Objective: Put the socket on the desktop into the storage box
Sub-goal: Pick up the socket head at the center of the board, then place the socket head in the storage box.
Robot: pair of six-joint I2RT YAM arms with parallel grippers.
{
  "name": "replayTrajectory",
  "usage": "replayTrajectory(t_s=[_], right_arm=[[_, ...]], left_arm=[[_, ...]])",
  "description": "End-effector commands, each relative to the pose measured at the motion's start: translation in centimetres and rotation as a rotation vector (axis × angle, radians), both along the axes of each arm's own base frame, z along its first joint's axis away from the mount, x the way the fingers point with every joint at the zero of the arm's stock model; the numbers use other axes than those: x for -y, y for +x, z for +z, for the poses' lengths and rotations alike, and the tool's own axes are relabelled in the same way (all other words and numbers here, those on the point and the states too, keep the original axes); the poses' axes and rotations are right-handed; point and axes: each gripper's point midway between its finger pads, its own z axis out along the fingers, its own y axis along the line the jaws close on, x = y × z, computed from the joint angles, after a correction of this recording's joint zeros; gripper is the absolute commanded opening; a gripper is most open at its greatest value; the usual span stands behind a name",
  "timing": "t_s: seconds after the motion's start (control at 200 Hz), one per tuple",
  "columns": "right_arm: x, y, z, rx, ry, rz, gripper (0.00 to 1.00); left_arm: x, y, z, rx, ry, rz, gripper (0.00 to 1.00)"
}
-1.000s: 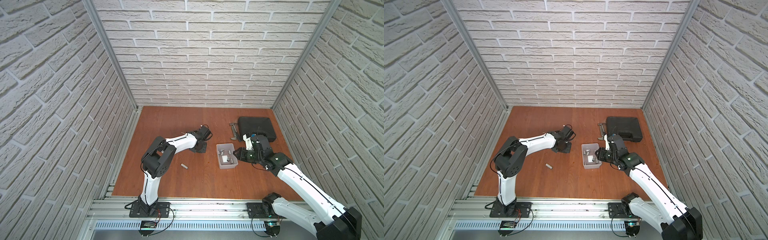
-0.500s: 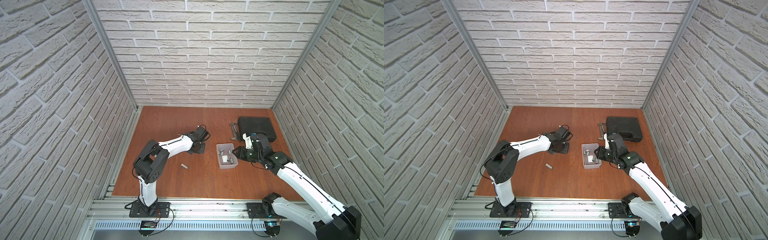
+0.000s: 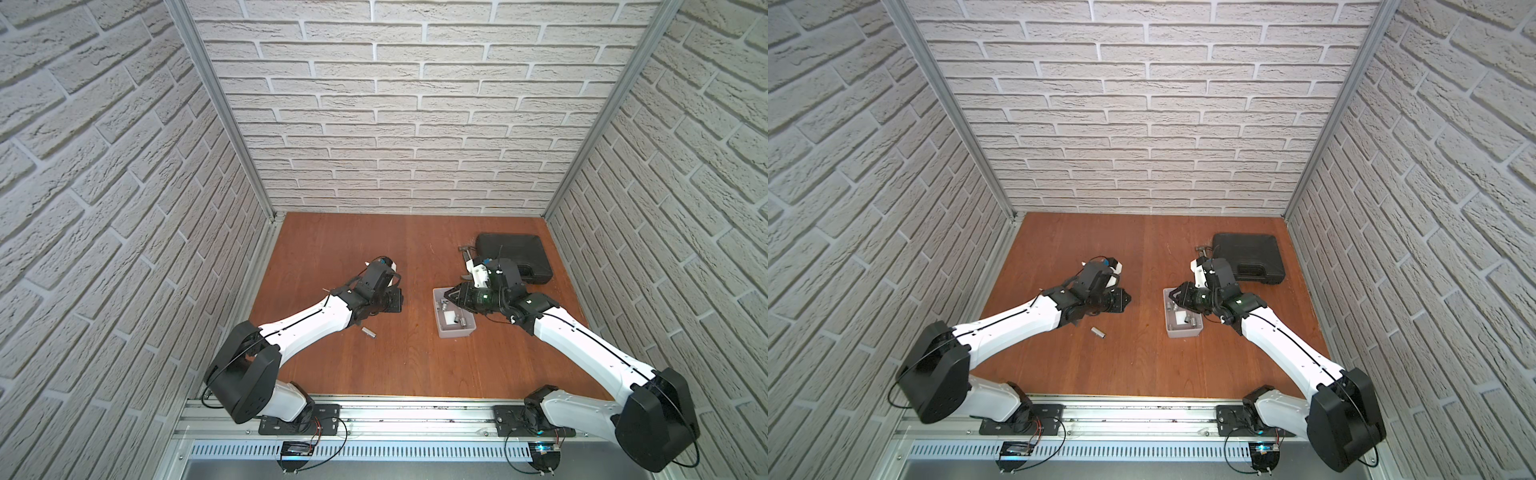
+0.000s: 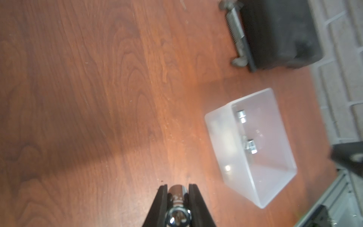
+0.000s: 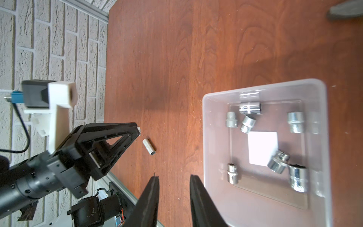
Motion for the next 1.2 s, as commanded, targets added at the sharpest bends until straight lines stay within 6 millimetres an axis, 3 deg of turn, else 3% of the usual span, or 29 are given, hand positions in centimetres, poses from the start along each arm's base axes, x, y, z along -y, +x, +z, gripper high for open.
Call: replayTrajectory(t_s=[0.0, 0.195, 0.425, 0.545, 0.885, 1.195], right_arm=[[-2.1, 1.2, 3.2, 0.092, 0.086, 0.045, 0.33], [-2.4, 0.8, 3.8, 0.111, 0.111, 0.064, 0.32], [-2.0, -0.1, 4.7, 0.137, 0.114, 0.063, 0.32], [-1.9, -0.5, 5.5, 0.158, 0.130, 0.070, 0.33], [-2.8, -0.5, 6.9, 0.190, 0.216, 0.099, 0.33], [-2.4, -0.2, 6.2, 0.172, 0.172, 0.089, 0.33]], left_arm=[[1.8, 0.2, 4.5, 0.090, -0.207, -0.038, 0.00], [4.4, -1.7, 9.3, 0.154, -0.482, -0.179, 0.00], [5.8, -2.6, 12.1, 0.186, -0.664, -0.266, 0.00], [6.1, -3.1, 12.7, 0.181, -0.737, -0.307, 0.00], [6.7, -2.9, 12.3, 0.154, -0.767, -0.331, 0.00], [6.6, -2.8, 12.0, 0.150, -0.743, -0.322, 0.00]])
